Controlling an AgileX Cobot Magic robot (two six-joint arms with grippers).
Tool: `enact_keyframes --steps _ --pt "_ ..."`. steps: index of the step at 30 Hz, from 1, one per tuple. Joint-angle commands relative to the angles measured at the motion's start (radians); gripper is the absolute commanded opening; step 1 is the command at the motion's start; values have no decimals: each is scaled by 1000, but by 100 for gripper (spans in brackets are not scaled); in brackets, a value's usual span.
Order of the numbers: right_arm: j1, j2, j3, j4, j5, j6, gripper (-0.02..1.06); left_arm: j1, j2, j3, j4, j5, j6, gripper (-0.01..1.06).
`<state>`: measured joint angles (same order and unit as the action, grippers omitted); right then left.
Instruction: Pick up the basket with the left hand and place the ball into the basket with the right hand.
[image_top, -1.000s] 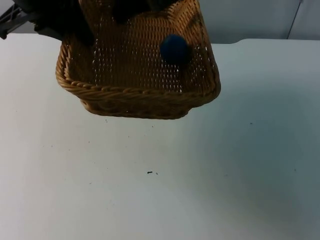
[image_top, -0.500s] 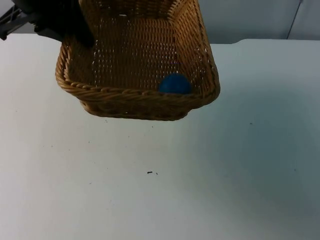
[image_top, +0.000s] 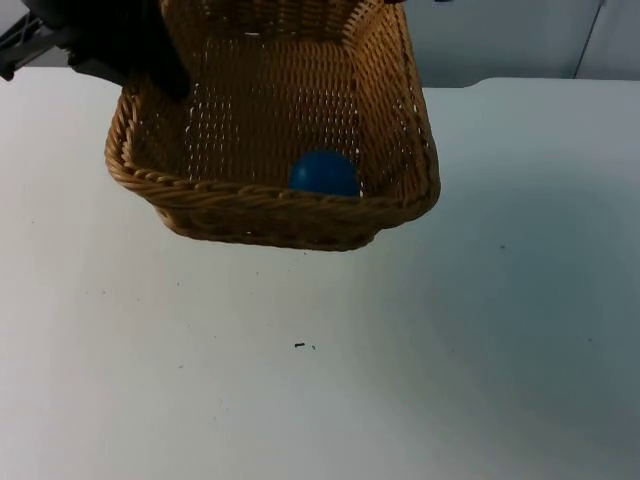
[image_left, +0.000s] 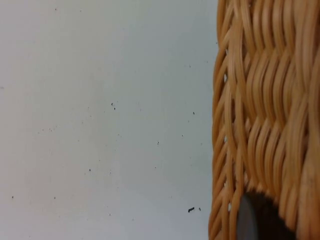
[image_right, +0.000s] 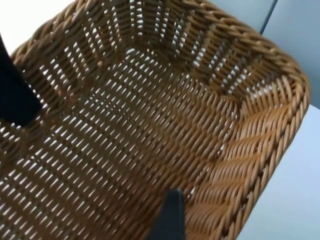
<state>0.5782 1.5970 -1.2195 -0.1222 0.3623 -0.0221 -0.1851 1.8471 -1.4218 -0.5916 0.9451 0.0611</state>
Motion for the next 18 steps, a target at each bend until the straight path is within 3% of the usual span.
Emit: enact_keyframes --steps 1,13,18 --pt "1 -20 9 -9 -23 4 74 -8 -33 -7 -33 23 15 0" --pt "1 -27 9 -9 -12 4 74 -8 -169 -3 32 56 2 0" --pt "1 -42 9 -9 -8 4 74 -8 -165 94 20 -66 -41 0"
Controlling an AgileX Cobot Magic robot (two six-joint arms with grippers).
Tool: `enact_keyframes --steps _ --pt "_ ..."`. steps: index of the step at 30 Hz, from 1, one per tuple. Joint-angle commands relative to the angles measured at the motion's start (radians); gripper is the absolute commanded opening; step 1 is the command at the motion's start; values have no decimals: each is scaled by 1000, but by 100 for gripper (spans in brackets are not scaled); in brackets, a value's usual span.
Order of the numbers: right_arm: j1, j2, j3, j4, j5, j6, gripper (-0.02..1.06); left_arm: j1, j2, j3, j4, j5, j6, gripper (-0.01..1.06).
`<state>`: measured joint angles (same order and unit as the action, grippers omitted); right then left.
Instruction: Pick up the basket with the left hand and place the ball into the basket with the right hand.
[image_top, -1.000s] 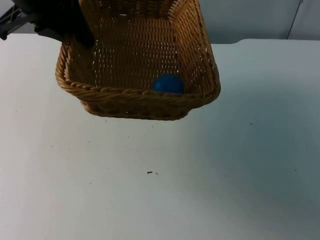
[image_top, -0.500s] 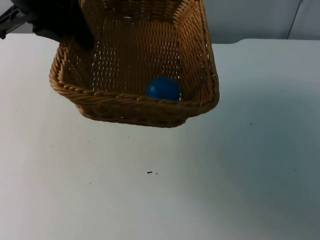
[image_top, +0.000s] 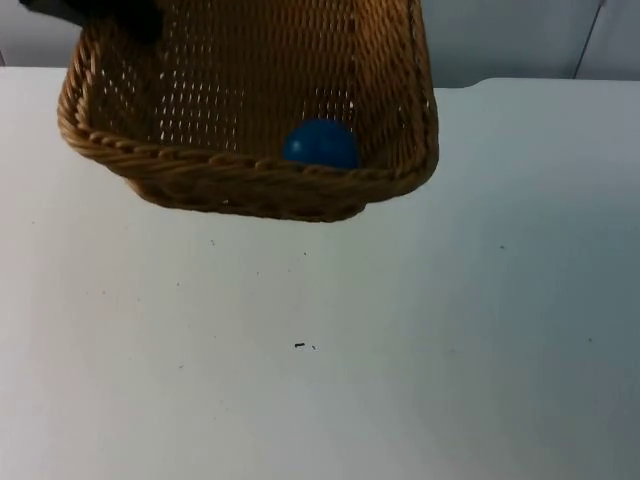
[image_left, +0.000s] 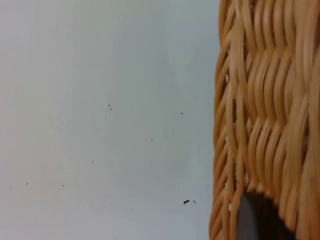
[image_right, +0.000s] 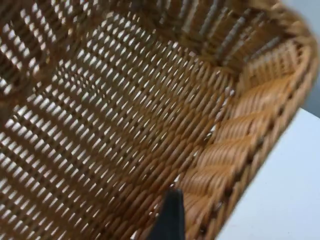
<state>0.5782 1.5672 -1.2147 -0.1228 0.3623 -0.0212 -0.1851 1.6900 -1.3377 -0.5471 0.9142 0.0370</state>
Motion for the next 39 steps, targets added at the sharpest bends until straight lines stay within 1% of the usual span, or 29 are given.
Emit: enact_keyframes --steps 1,2,4,7,8,11,12,14,16,21,25,32,33,34,35,36,37,39 --pt "1 -32 4 -11 -8 3 74 -8 2 32 -27 -59 -17 0" --pt "1 -50 4 -11 -8 3 74 -8 28 60 -29 -86 -17 0" --pt "1 -70 4 -11 -8 3 74 -8 54 68 -29 -96 -6 0" --pt "1 -128 4 -11 -6 3 74 -8 132 75 -93 -118 89 0" --pt "1 -128 4 -11 -6 3 74 -8 132 75 -93 -118 89 0" --pt "1 -175 4 -11 7 3 74 -8 201 75 -140 -167 148 0" --pt "1 -193 4 -11 19 3 74 -8 238 75 -152 -189 148 0" --pt "1 -199 4 -11 27 3 74 -8 263 75 -167 -202 156 0" --pt "1 -208 4 -11 43 3 74 -8 310 75 -211 -222 191 0" --pt "1 -207 4 -11 61 3 74 -8 379 75 -256 -243 253 0" --pt "1 -207 4 -11 61 3 74 -8 418 75 -255 -250 266 0" --pt "1 -207 4 -11 63 3 74 -8 420 75 -260 -253 277 0" --pt "1 -207 4 -11 63 3 74 -8 418 75 -260 -243 277 4" --pt "1 -207 4 -11 63 3 74 -8 416 75 -260 -234 277 11" --pt "1 -207 4 -11 63 3 74 -8 408 75 -260 -226 277 21" --pt "1 -207 4 -11 63 3 74 -8 394 75 -260 -209 277 39" --pt "1 -207 4 -11 63 3 74 -8 394 75 -260 -209 277 39" --pt "1 -207 4 -11 63 3 74 -8 368 75 -260 -197 277 73"
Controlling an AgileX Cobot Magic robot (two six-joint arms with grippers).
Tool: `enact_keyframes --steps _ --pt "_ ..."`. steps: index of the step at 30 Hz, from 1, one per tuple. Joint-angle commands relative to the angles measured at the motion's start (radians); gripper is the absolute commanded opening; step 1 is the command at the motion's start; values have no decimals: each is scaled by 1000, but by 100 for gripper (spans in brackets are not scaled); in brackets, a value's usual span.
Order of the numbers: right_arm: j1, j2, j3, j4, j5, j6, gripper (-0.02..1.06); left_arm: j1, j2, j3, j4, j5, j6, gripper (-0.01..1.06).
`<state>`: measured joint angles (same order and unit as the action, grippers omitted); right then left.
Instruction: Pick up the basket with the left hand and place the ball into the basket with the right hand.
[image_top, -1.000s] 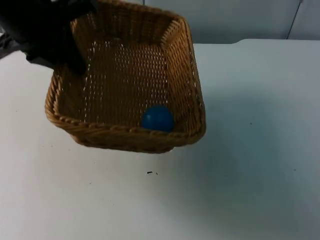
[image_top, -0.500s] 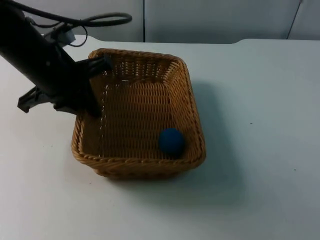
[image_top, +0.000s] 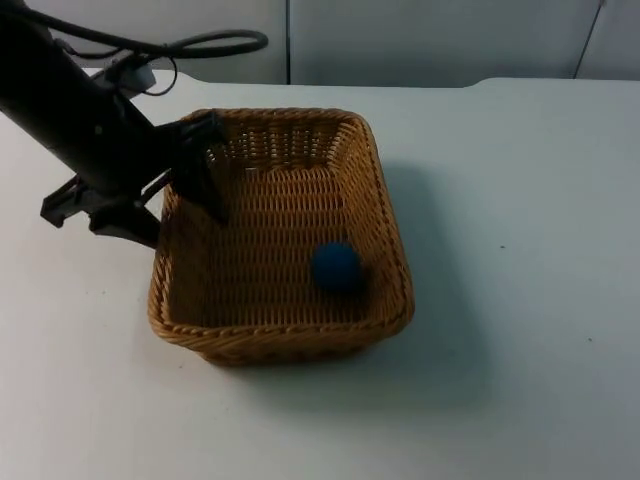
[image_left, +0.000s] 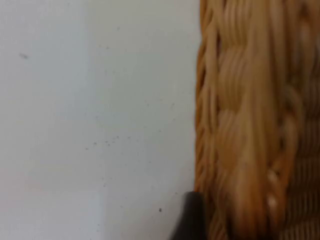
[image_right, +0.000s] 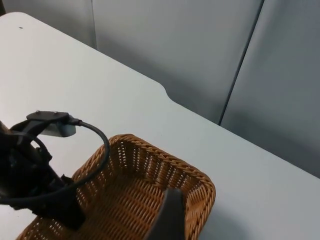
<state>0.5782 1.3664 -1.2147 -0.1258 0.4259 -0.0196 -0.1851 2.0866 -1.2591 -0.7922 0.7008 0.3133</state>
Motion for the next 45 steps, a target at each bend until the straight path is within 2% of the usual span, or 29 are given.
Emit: enact_keyframes --steps 1,2,3,4,7,9,12,14,19,21,22,25,26,30,31,34,36,38,39,41,43,45 --pt "1 -7 4 -8 -3 1 74 -6 -42 -12 -11 38 1 88" --pt "1 -7 4 -8 -3 1 74 -6 -56 -21 -8 61 1 99" --pt "1 -7 4 -8 -3 1 74 -6 -56 -21 -8 61 1 99" --pt "1 -7 4 -9 -5 1 74 -6 -76 -35 -8 91 1 105" --pt "1 -23 4 -17 5 -6 74 -6 -165 -78 2 172 44 105" --pt "1 -37 4 -17 13 -6 74 -6 -236 -89 7 189 81 105" --pt "1 -77 4 -17 29 -6 74 -6 -346 -91 49 189 107 105" --pt "1 -125 4 -19 53 -11 74 -8 -476 -89 142 185 100 105" --pt "1 -240 4 -23 148 -79 74 -8 -719 -89 279 190 95 105" --pt "1 -320 11 21 203 -113 74 -8 -860 -85 314 203 94 105" --pt "1 -320 11 21 203 -113 74 -8 -860 -85 314 203 94 105" --pt "1 -450 88 87 186 -155 74 -8 -1040 -13 315 199 98 105" --pt "1 -450 88 87 186 -155 74 -8 -1040 -13 315 199 98 105" --pt "1 -636 268 135 168 -172 74 -8 -1351 224 322 123 67 105" --pt "1 -636 268 135 168 -172 74 -8 -1351 224 322 123 67 105" --pt "1 -757 388 159 201 -178 74 -8 -1545 374 347 107 63 105" --pt "1 -799 425 176 222 -190 74 -8 -1605 405 362 112 39 105" --pt "1 -879 487 231 253 -199 74 -8 -1698 463 409 144 -33 105" --pt "1 -911 511 240 278 -199 74 -8 -1761 490 469 182 -72 105" --pt "1 -955 535 245 314 -199 74 -8 -1780 498 484 197 -93 105" --pt "1 -1034 568 245 424 -197 74 -8 -1863 532 567 264 -180 105" --pt "1 -1108 596 238 503 -185 74 -8 -1923 540 605 335 -197 105"
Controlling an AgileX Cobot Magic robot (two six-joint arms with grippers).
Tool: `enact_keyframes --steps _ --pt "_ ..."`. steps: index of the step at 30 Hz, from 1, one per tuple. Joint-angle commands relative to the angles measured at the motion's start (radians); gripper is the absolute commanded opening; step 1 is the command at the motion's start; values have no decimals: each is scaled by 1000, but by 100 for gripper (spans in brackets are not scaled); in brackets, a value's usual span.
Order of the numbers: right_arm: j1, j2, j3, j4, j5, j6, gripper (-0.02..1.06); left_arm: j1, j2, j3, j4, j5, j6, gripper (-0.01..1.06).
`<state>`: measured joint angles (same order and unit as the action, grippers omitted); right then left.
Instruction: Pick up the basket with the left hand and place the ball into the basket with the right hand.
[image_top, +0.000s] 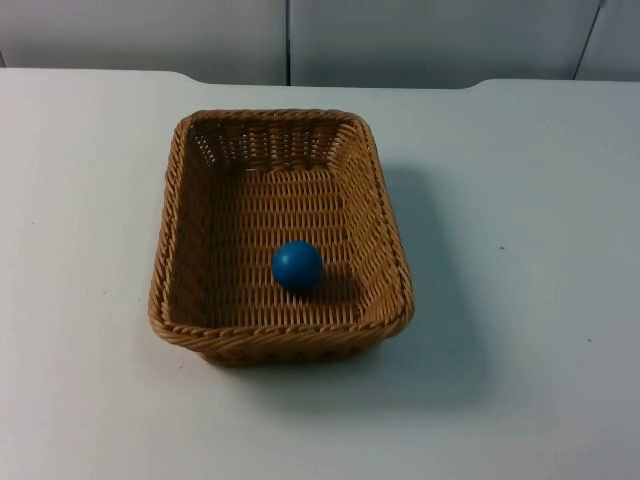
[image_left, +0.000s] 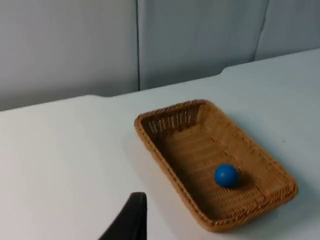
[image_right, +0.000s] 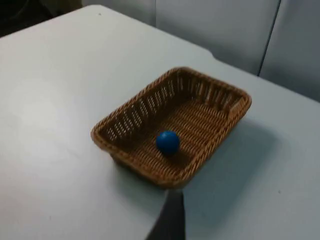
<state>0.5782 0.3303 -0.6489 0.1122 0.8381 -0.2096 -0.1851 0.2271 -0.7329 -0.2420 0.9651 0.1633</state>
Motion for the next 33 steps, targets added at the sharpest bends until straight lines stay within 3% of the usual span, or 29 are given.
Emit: enact_keyframes --steps 1,10,13,19,22,33 --pt "1 -103 42 -19 125 26 74 -8 -93 14 75 101 -62 105" --pt "1 -330 110 -85 259 134 74 -8 -227 14 184 226 -110 105" --pt "5 -330 107 -112 317 148 74 -8 -227 52 173 217 -120 105" --pt "3 -330 109 -121 301 132 74 -8 -227 202 215 152 -163 105" --pt "3 -330 111 -123 289 133 74 -8 -227 217 219 107 -174 105" --pt "3 -330 141 -119 240 153 74 -8 -227 221 227 113 -179 105"
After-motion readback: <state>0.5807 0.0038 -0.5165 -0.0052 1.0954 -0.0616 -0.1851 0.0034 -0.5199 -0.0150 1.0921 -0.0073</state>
